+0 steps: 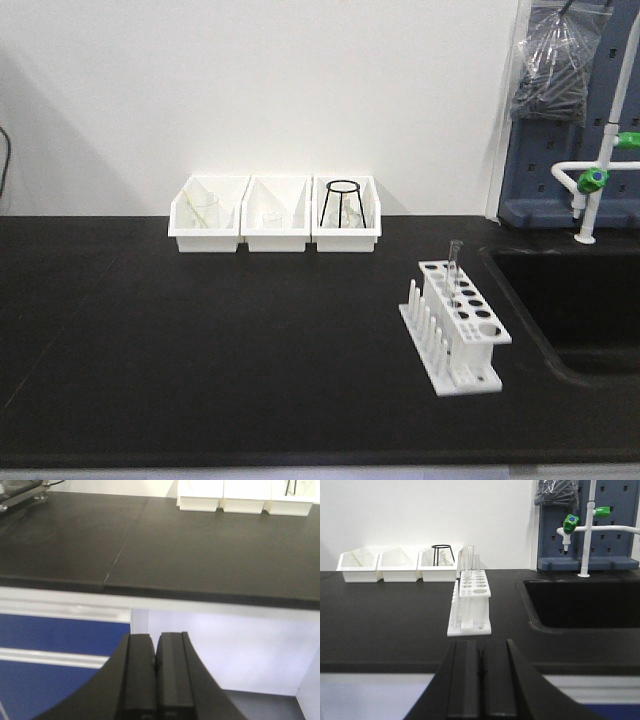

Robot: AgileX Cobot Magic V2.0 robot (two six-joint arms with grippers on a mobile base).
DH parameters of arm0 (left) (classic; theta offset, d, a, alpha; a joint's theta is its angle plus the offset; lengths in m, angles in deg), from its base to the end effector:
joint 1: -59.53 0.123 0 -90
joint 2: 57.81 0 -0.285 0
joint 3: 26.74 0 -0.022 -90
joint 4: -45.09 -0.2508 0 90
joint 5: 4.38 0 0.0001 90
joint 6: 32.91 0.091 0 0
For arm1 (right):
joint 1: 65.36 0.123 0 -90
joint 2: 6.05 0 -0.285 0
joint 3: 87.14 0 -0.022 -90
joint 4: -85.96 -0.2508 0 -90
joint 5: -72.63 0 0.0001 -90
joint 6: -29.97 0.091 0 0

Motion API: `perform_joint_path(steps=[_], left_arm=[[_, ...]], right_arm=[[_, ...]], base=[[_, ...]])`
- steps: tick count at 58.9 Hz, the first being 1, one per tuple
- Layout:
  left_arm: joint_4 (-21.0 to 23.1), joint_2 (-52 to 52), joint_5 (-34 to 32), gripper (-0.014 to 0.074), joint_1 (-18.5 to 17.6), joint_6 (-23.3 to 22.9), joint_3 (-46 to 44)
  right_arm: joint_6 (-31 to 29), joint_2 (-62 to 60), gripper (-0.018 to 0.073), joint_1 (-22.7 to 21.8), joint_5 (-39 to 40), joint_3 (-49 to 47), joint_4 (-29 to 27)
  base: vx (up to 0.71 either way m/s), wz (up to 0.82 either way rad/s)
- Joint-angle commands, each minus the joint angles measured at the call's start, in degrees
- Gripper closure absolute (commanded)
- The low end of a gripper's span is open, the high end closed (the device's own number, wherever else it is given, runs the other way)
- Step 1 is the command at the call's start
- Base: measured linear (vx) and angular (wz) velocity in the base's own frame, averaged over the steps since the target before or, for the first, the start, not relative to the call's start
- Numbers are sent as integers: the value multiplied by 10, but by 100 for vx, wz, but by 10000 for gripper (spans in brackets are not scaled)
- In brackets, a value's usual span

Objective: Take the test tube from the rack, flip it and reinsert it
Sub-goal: 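Drive the base toward the white test-tube rack beside the sink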

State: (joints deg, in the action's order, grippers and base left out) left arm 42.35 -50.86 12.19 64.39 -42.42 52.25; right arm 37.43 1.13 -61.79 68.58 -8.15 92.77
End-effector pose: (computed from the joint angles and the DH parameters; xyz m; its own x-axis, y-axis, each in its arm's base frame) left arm 0.0542 0.0059 0.1774 -0.2022 -0.1375 -0.9696 -0.1231 0.9858 -0.1141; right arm 0.0569 0.0028 0.1969 -0.0040 0.0114 -0.9999 -0.0539 0.9985 0.0116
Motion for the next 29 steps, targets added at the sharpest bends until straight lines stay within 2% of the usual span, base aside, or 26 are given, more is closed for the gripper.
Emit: perform_joint_path(steps=[1, 29], left_arm=[[2, -7, -49, 603, -3, 0, 1], [2, -7, -49, 603, -3, 0, 1]], right_arm=[[-4, -4, 568, -3, 46, 0, 1], [-4, -4, 568, -3, 46, 0, 1]], base=[[50, -5], [46, -5]])
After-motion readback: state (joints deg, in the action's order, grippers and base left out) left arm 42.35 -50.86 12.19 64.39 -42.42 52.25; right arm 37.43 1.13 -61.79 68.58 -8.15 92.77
